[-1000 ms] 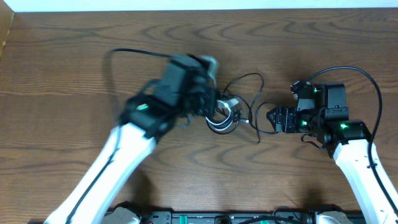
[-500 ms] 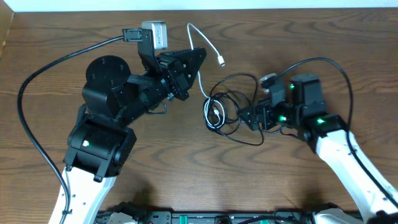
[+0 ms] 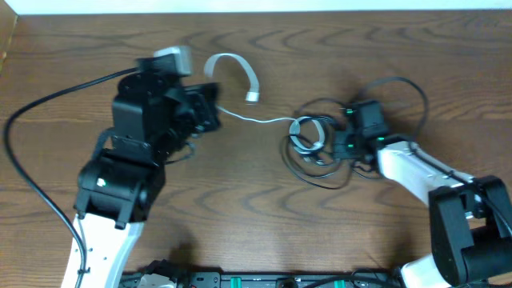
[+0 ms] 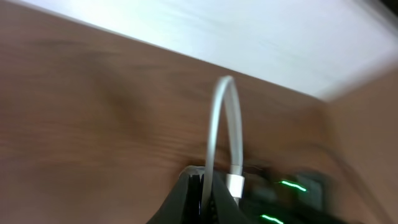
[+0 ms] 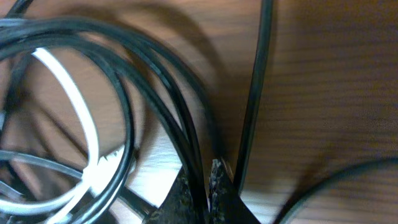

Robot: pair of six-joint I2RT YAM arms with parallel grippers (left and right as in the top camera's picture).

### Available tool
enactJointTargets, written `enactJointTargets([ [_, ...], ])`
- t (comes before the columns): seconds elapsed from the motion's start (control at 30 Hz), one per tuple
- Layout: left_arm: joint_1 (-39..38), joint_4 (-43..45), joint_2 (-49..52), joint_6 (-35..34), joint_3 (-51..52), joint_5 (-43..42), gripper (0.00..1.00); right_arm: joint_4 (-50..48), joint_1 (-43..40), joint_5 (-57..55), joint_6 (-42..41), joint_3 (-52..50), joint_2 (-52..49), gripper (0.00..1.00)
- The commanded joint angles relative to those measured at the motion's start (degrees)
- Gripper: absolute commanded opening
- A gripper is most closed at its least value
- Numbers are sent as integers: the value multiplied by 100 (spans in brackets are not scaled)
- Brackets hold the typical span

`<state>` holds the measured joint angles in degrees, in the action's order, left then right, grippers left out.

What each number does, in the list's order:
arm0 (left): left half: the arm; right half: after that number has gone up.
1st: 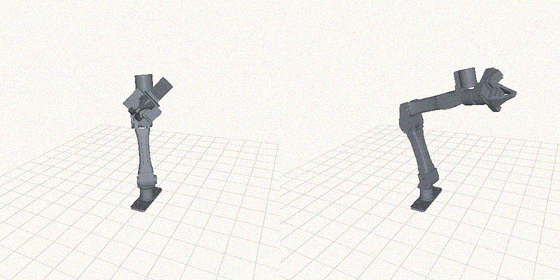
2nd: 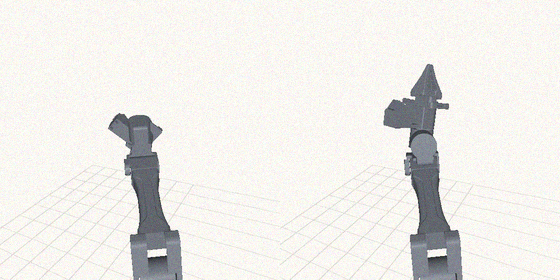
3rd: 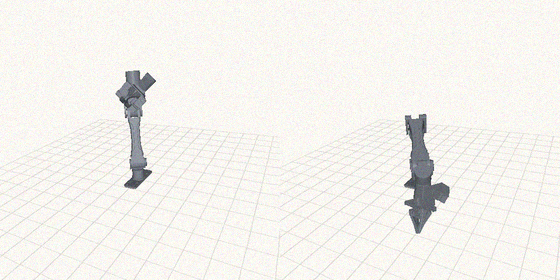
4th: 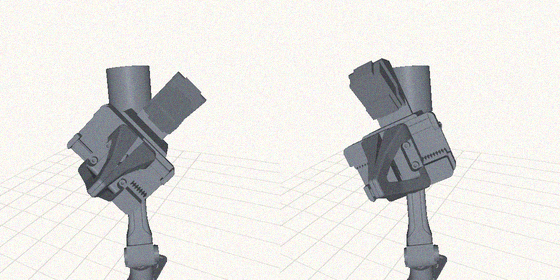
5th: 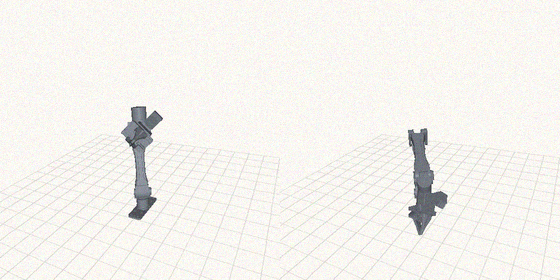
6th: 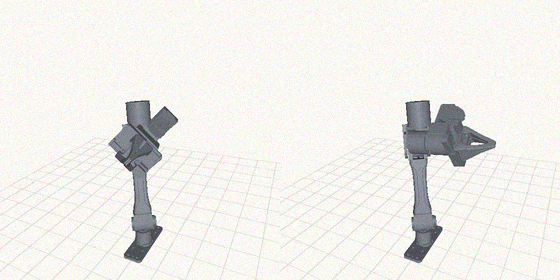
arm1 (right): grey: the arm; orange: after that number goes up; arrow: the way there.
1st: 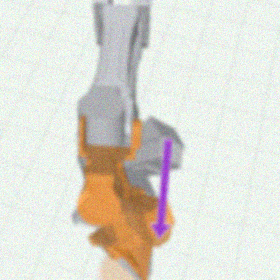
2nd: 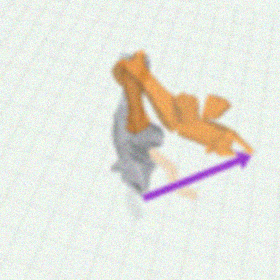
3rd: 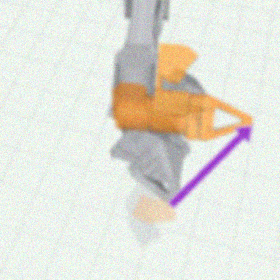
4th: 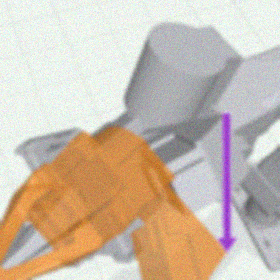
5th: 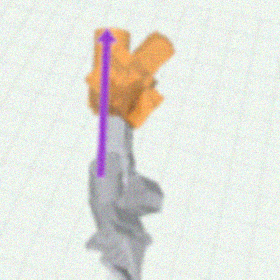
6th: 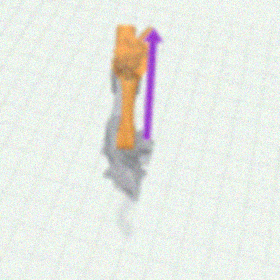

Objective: Untangle cables

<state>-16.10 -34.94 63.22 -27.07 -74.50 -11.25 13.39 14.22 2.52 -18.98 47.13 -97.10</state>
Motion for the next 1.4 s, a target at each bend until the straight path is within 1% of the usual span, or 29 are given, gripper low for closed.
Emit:
enactJointTargets([
  [0.0,802,-127,-42,125,-37,1388,7,216,-911,-592,-214,2,693,1],
  [0.03,1368,-76,-42,-166,-37,1386,7,319,-1172,-507,-105,2,953,1],
  [0.1,1923,37,-31,-378,-37,1377,8,522,-1399,-304,151,2,1285,1],
  [0.2,2483,116,24,-623,-37,1362,7,914,-1403,-603,186,0,1320,1],
  [0.23,2599,116,37,-654,-37,1318,8,968,-1401,-479,186,0,1320,1],
  [0.27,2649,109,46,-739,-37,1281,8,1029,-1401,-87,192,0,1320,1],
  [0.33,2640,114,127,-752,-35,380,8,1137,-1351,1558,632,0,1320,1],
  [0.37,2581,92,232,-748,-31,-55,7,1239,-1296,2004,748,0,1320,1],
  [0.43,2424,44,479,-564,-26,-570,10,1628,-1176,2057,745,0,1320,1],
  [0.47,2299,-74,678,-533,-26,-699,17,1910,-1088,2059,748,0,1320,1],
  [0.53,2068,-170,957,-361,-24,-776,27,2232,-957,2055,863,0,1320,1],
  [0.57,1956,-173,1062,-260,-24,-778,36,2310,-918,2052,911,0,1320,2],
  [0.6,1749,-146,1239,-129,-24,-778,62,2461,-850,1993,970,0,1320,5],
  [0.63,1585,-129,1349,-48,-24,-778,73,2529,-848,1965,966,0,1320,8],
  [0.67,1377,-129,1456,13,-24,-780,79,2588,-850,1941,966,0,1320,8],
  [0.73,1102,-131,1547,212,-24,-778,86,2610,-848,1945,966,0,1320,9],
  [0.77,975,-157,1580,247,-24,-780,86,2608,-848,1945,966,0,1320,9],
  [0.83,549,-251,1644,382,-4,-1147,86,2608,-848,1945,966,0,1320,10],
  [0.87,295,-271,1674,459,44,-1335,83,2605,-850,1941,968,0,1320,12],
  [0.97,-573,-525,2118,455,175,-1019,81,2632,-848,1893,968,0,1320,14],
  [1.0,-750,-555,2306,452,175,-1034,79,2656,-848,1823,970,0,1320,16],
  [1.1,-1255,-527,2778,455,175,-1080,64,2715,-848,1556,966,-9,1320,18],
  [1.17,-1532,-459,3034,455,175,-1080,64,2712,-848,1561,964,-9,1320,19],
  [1.27,-2031,-356,3497,455,175,-1082,64,2708,-848,1556,966,-11,1320,26],
  [1.33,-2262,-315,3613,472,175,-1082,64,2640,-848,1558,964,-44,1320,28],
  [1.37,-2350,-286,3611,553,175,-1082,64,2599,-848,1558,966,-81,1320,32],
])
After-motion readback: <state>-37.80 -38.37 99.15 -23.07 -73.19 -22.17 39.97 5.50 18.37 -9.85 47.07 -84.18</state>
